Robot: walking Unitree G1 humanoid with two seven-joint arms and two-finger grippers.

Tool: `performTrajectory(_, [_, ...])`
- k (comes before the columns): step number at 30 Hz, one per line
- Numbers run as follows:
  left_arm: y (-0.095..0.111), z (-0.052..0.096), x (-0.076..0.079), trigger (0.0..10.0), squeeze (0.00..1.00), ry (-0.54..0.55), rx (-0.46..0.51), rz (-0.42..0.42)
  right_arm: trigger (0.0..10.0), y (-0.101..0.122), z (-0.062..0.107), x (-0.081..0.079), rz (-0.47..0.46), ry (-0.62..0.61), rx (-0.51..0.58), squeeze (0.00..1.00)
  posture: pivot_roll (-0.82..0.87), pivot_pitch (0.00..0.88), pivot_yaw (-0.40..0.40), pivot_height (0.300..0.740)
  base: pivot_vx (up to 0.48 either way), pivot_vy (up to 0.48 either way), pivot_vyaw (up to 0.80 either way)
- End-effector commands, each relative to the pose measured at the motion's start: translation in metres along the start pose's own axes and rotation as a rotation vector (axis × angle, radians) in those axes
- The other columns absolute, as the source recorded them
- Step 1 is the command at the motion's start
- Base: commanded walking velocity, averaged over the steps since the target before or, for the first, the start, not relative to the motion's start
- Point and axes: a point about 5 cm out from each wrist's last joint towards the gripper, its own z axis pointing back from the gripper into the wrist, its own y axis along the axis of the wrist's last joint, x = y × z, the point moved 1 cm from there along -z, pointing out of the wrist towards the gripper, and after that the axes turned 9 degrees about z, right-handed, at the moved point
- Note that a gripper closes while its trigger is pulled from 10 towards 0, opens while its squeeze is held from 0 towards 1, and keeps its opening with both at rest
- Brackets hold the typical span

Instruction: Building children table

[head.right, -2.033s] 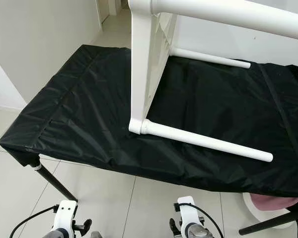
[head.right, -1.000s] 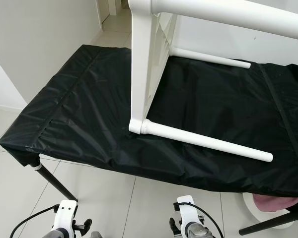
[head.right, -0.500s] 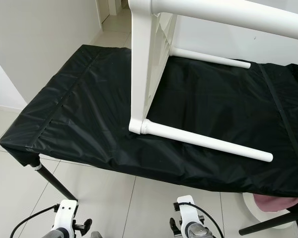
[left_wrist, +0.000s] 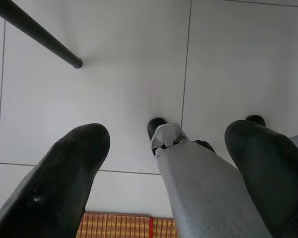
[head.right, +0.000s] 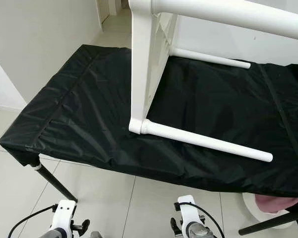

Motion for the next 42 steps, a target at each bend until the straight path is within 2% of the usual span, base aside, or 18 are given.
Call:
performTrajectory(1, [-0.004,0.001,-0.003,10.0,0.0,0.052,-0.013,-0.009,10.0,-0.003,0.0,-0.001,-0.01,0.0,-0.018,0.0,-0.06,0.0,0.034,0.74,0.0,0.0,0.0])
performTrajectory(13, [0.004,0.001,-0.005,10.0,0.0,0.03,0.033,-0.012,10.0,-0.006,0.001,0.005,-0.02,-0.021,-0.023,0.0,-0.05,0.0,0.032,0.74,0.0,0.0,0.0])
performTrajectory(21, [0.012,0.0,-0.003,10.0,0.0,-0.005,0.065,-0.04,10.0,0.005,-0.001,0.005,-0.028,-0.014,0.02,0.0,-0.06,0.0,0.036,0.74,0.0,0.0,0.0])
performTrajectory(25, [0.016,0.0,0.0,10.0,0.0,-0.05,0.095,-0.101,10.0,0.017,-0.003,0.005,-0.02,0.007,0.069,0.0,-0.06,0.0,0.036,0.74,0.0,0.0,0.0])
performTrajectory(28, [0.017,0.0,0.002,10.0,0.0,-0.074,0.102,-0.112,10.0,0.023,-0.003,0.004,-0.013,0.023,0.096,0.0,-0.05,0.0,0.025,0.74,0.0,0.0,0.0])
performTrajectory(33, [0.017,0.002,0.008,10.0,0.0,-0.171,0.115,-0.179,10.0,0.033,-0.004,0.006,0.01,0.054,0.149,0.0,-0.05,0.0,0.026,0.74,0.0,0.0,0.0])
performTrajectory(42, [0.017,0.003,0.008,10.0,0.0,-0.172,0.117,-0.182,10.0,0.033,-0.004,0.004,0.043,0.074,0.152,0.0,-0.04,0.0,0.024,0.74,0.0,0.0,0.0])
